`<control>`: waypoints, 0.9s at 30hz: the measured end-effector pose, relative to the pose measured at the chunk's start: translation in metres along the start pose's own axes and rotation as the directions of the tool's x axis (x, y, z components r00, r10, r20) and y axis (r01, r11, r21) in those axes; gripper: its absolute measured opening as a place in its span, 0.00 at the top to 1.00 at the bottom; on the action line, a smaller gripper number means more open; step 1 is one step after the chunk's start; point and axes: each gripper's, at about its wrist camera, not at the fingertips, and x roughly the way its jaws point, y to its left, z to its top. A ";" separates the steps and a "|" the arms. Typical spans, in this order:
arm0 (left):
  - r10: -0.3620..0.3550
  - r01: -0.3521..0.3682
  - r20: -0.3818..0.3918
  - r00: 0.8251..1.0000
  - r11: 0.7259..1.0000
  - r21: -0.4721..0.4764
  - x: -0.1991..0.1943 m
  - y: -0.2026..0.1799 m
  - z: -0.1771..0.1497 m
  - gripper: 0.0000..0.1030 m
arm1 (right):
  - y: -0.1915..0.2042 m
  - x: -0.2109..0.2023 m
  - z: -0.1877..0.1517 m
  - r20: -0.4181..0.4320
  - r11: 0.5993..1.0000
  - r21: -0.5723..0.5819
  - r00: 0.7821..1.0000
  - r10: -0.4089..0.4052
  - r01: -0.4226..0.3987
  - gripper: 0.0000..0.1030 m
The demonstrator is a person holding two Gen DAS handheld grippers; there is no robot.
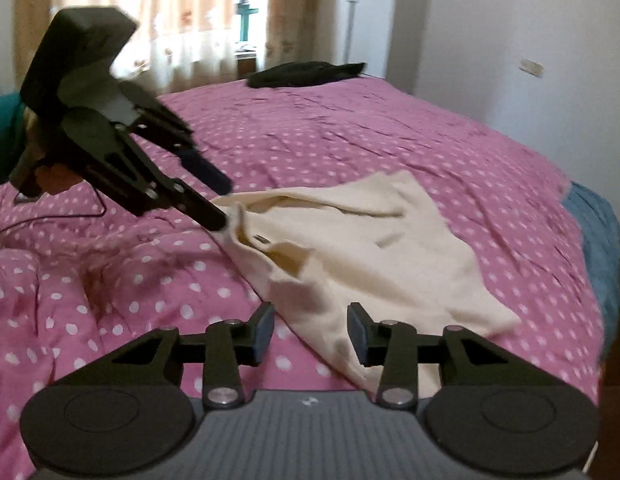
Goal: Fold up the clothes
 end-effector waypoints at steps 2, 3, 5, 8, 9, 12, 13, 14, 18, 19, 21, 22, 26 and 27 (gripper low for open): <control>-0.025 0.025 -0.001 1.000 1.000 0.012 0.005 -0.001 -0.002 0.56 | 0.003 0.009 0.002 -0.004 1.000 -0.008 1.000 0.014 -0.014 0.61; -0.036 0.036 -0.002 0.999 0.999 0.019 0.007 -0.002 -0.003 0.57 | 0.004 0.014 0.002 -0.007 1.000 -0.007 1.000 0.020 -0.020 0.62; -0.053 0.054 -0.008 0.999 0.998 0.035 0.009 -0.004 -0.005 0.71 | 0.005 0.019 0.003 -0.022 1.000 -0.013 1.000 0.012 -0.012 0.65; -0.065 0.065 0.005 0.998 0.997 0.039 0.004 -0.003 -0.005 0.90 | 0.006 0.018 0.004 -0.032 1.000 -0.012 0.999 0.002 -0.002 0.93; -0.075 0.074 0.017 0.997 0.997 0.036 -0.001 -0.003 -0.004 0.92 | 0.006 0.014 0.004 -0.023 1.000 -0.012 1.000 0.003 -0.003 0.94; -0.090 0.086 0.065 0.994 0.995 0.057 -0.020 -0.003 -0.004 0.92 | 0.010 -0.011 0.007 0.029 0.999 -0.034 1.000 0.010 -0.009 0.95; -0.100 0.095 0.077 0.992 0.993 0.066 -0.027 -0.004 -0.004 0.92 | 0.011 -0.020 0.009 0.045 0.999 -0.042 0.999 0.014 -0.012 0.95; -0.111 0.105 0.088 0.990 0.992 0.073 -0.034 -0.004 -0.005 0.92 | 0.014 -0.029 0.010 0.056 0.998 -0.053 0.998 0.016 -0.013 0.95; -0.171 0.163 0.072 0.983 0.981 0.106 -0.046 -0.012 -0.014 0.92 | 0.026 -0.048 0.006 0.037 0.995 -0.089 0.998 0.054 -0.050 0.95; -0.181 0.173 0.057 0.982 0.978 0.119 -0.046 -0.015 -0.018 0.92 | 0.029 -0.048 0.002 0.020 0.994 -0.094 0.998 0.066 -0.064 0.95; -0.193 0.188 0.018 0.981 0.972 0.143 -0.042 -0.021 -0.024 0.92 | 0.035 -0.043 -0.006 -0.026 0.990 -0.105 0.996 0.088 -0.091 0.95; -0.197 0.195 -0.005 0.980 0.969 0.152 -0.038 -0.023 -0.028 0.92 | 0.036 -0.039 -0.009 -0.048 0.989 -0.101 0.994 0.102 -0.106 0.95; -0.214 0.218 -0.042 0.976 0.966 0.143 -0.036 -0.017 -0.028 0.89 | 0.025 -0.041 -0.011 -0.049 0.986 -0.041 0.986 0.157 -0.159 0.92; -0.214 0.217 -0.033 0.976 0.966 0.138 -0.039 -0.014 -0.025 0.88 | 0.020 -0.046 -0.008 -0.033 0.987 -0.023 0.987 0.158 -0.159 0.91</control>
